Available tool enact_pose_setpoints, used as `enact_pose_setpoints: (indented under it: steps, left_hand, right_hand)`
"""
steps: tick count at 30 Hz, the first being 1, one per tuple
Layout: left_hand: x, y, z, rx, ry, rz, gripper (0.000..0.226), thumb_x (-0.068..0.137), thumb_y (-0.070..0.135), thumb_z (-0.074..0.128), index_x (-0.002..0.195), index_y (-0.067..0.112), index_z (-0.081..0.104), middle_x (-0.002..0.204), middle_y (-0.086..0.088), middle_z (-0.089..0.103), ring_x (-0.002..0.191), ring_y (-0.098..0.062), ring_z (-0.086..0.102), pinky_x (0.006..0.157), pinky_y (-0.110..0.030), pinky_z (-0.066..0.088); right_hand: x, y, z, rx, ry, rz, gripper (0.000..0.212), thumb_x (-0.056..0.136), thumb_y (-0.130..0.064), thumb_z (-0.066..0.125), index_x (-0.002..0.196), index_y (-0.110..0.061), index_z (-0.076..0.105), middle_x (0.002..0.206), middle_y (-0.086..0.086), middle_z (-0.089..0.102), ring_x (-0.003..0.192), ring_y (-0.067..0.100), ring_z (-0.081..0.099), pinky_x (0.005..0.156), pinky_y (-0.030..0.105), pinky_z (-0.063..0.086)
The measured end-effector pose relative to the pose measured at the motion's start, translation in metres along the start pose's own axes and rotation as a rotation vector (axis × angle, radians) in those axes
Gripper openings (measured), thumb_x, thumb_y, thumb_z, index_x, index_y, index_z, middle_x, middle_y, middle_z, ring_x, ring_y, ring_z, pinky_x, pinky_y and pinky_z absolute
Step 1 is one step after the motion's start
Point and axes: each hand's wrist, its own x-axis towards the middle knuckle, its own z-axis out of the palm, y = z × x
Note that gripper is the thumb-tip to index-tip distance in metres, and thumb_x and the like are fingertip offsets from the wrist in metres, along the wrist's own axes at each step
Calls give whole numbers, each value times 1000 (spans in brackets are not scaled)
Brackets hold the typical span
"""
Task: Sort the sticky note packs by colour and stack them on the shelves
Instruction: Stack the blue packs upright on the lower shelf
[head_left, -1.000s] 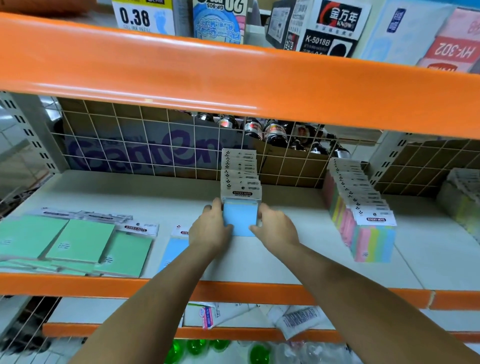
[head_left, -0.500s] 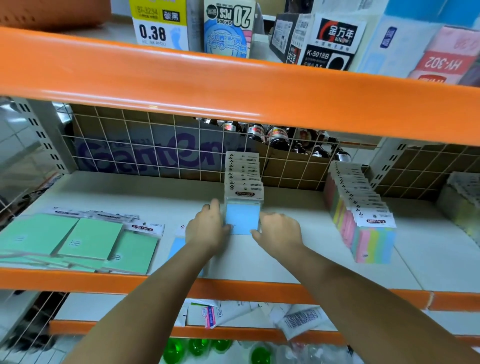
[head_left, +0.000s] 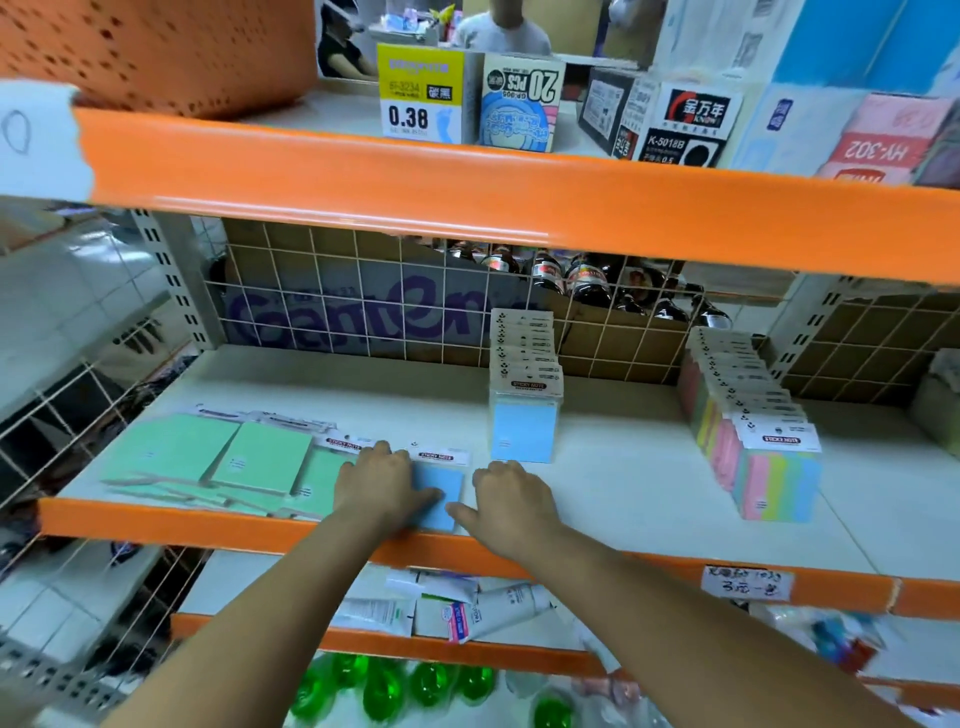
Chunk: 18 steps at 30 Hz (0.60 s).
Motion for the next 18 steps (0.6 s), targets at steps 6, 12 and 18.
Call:
enact_pose_setpoints:
  steps: [6,12,18]
  left_hand:
    - [-6,-6,6,1,-38,-47,58,85,62,52,117,13,56,121,-8,53,115,-25,49,95,-36,38]
    - [-4,0,9,-276,-105,-174,56,80,47,67,116,7,52,121,-13,54,109,-28,55,87,-33,45]
    - [-5,9,7,-425,-113,-202,64,77,42,73,120,4,45,124,-15,52,112,-30,53,86,-34,44]
  right_hand:
    - [3,-18,11,29,-20,49,54,93,-53,49,120,-7,59,121,12,54,115,28,49,89,36,41]
    - [9,-23,17,256,-81,176,48,90,-45,59,118,-6,56,121,14,52,113,31,52,86,35,44]
    - [6,-15,12,472,-47,235,50,84,-30,69,121,-6,45,119,15,58,110,32,55,80,32,42]
